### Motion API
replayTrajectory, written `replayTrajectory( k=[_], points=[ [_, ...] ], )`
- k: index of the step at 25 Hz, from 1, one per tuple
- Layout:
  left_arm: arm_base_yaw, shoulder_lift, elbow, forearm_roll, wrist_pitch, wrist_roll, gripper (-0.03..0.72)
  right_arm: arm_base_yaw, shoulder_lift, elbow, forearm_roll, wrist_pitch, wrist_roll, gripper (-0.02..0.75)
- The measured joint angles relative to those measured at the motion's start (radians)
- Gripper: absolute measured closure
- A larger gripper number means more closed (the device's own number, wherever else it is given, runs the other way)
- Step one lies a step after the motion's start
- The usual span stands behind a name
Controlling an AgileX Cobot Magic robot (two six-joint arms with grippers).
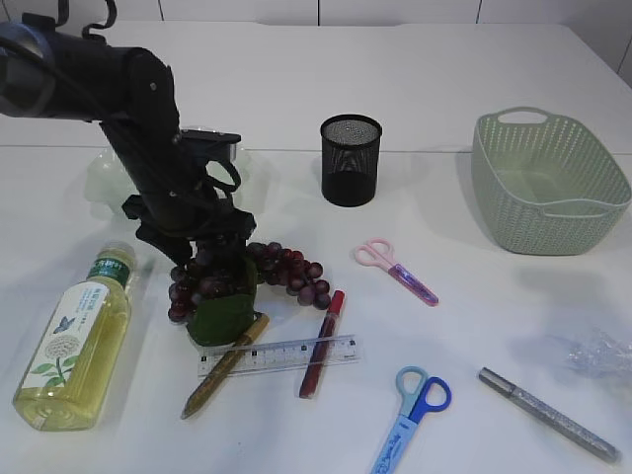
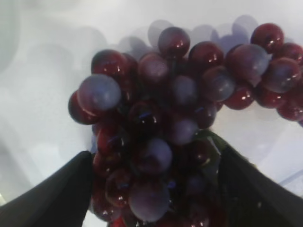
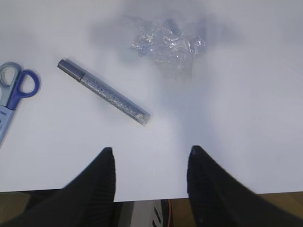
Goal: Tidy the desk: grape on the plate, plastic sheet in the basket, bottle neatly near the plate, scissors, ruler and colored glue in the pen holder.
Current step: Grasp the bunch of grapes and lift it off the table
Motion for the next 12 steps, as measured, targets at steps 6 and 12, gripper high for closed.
replayTrajectory(
  k=[6, 12],
  points=[
    [0.0, 0.046, 0.0, 0.0, -0.017, 0.0, 0.092, 0.0, 0.0, 0.0, 0.0, 0.0, -0.012, 0.341],
    [0.0, 0.077, -0.008, 0.0, -0.032, 0.0, 0.095, 0.0, 0.0, 0.0, 0.0, 0.0, -0.026, 0.341]
  ],
)
